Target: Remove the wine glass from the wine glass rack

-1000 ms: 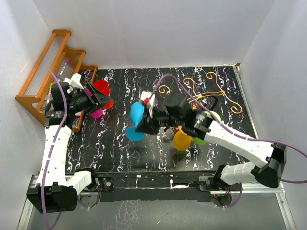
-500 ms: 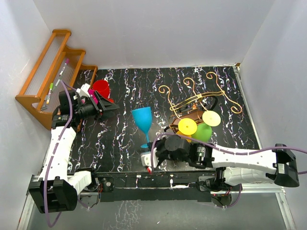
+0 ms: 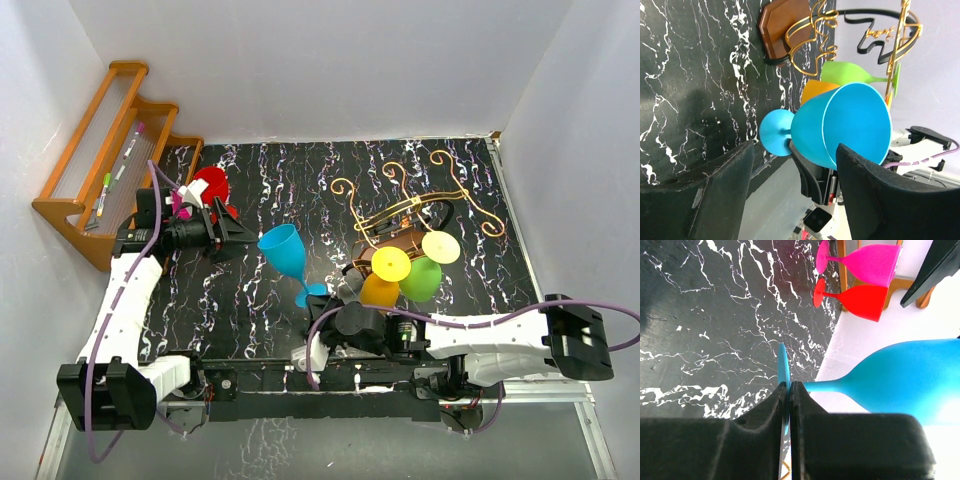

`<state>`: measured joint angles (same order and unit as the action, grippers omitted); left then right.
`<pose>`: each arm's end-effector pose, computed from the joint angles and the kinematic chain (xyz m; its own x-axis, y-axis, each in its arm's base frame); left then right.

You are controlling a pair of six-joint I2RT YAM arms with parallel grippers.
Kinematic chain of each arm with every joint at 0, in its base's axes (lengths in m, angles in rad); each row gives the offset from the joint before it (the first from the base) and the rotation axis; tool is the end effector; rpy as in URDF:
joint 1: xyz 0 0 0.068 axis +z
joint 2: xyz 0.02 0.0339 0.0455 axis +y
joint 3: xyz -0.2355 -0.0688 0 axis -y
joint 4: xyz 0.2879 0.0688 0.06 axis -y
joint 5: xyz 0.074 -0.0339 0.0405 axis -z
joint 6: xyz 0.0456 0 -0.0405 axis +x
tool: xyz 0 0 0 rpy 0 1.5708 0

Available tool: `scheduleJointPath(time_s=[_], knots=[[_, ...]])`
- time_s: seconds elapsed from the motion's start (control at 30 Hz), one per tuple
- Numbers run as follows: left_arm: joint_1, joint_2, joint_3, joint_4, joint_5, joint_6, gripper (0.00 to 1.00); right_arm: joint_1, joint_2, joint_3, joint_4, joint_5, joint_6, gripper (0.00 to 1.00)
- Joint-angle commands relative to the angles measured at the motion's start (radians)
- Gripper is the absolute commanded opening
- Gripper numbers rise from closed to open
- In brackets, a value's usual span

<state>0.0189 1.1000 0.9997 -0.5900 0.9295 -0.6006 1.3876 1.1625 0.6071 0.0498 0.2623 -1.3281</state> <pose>0.2844 -0.0312 0.2898 -0.8680 -0.3545 -0.3478 0.1405 0.4963 -0.8567 0.0674 0.2988 0.1716 0.8605 -0.5018 -0.0883 -0.3039 -0.3664 -0.8794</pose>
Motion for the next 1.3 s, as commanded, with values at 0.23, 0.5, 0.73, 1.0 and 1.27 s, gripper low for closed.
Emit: scheduleJointPath(time_s=[0.23,0.5,0.73,1.0,1.27], knots=[[-0.026,0.024,0.054,-0.141,-0.019,0.136,0.65,0.016,0.043,-0.016,0.135,0.015,-0.178,0.08],[-0.047,0.037,0.043,-0.146,-0.017,0.156,0.6,0.024,0.106,-0.024,0.224,0.063,-0.267,0.08],[-0.062,0.055,0.06,-0.163,-0.032,0.179,0.0,0.027,0.134,-0.021,0.232,0.089,-0.269,0.13],[-0.062,0.076,0.187,-0.18,-0.258,0.174,0.0,0.033,0.114,-0.024,0.176,0.112,-0.16,0.44],[-0.062,0.208,0.448,-0.185,-0.626,0.238,0.0,0.08,0.109,0.034,-0.013,0.113,0.092,0.44]])
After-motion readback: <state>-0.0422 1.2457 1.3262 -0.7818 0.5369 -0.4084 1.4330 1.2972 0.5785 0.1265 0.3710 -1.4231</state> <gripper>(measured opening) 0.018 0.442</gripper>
